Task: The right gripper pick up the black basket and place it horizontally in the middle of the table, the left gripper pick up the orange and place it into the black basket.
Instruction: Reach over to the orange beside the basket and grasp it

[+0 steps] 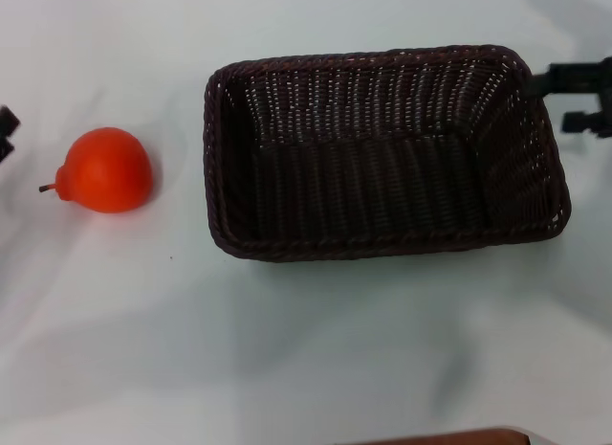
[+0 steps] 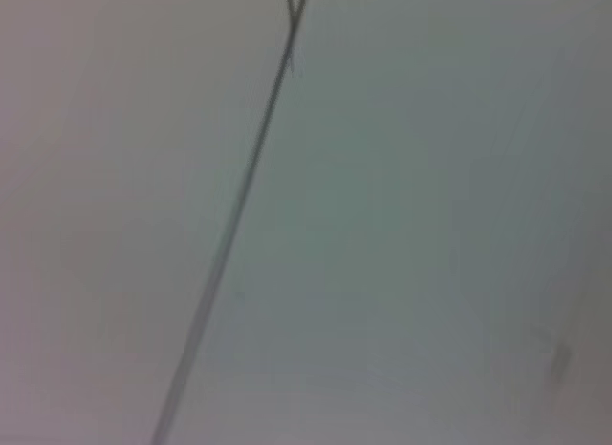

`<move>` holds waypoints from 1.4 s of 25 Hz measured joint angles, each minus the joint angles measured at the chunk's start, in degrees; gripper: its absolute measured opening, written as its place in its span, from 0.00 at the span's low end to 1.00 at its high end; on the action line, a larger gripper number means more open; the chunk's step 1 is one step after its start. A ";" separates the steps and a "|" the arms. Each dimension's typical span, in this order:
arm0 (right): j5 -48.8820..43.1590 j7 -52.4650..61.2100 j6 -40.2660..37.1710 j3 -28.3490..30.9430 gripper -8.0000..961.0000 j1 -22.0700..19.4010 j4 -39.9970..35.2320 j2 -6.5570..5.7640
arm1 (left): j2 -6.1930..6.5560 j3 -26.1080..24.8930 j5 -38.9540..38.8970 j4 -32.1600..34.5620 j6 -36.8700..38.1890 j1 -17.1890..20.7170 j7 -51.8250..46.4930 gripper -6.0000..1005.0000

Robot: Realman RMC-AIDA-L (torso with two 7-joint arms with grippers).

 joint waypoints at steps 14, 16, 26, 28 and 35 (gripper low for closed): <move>26.74 -16.43 1.90 9.88 0.97 -3.21 3.60 0.12 | 0.65 0.24 24.75 -11.33 12.22 -1.55 -10.90 0.83; 27.07 -17.10 1.98 10.15 0.97 -3.30 4.23 0.24 | -0.17 0.23 26.94 -11.47 13.19 -2.40 -10.91 0.83; 29.28 -20.38 2.03 12.00 0.97 -3.23 9.38 0.12 | -1.07 0.45 32.07 -12.96 13.23 -3.80 -11.01 0.82; 29.44 -21.06 2.02 12.68 0.97 -3.01 10.57 0.04 | -1.41 0.23 33.35 -13.23 13.44 -4.08 -11.03 0.74; 29.50 -22.86 2.01 14.60 0.97 -2.87 13.65 -0.07 | -2.33 -0.28 34.01 -15.08 15.01 -4.17 -11.06 0.55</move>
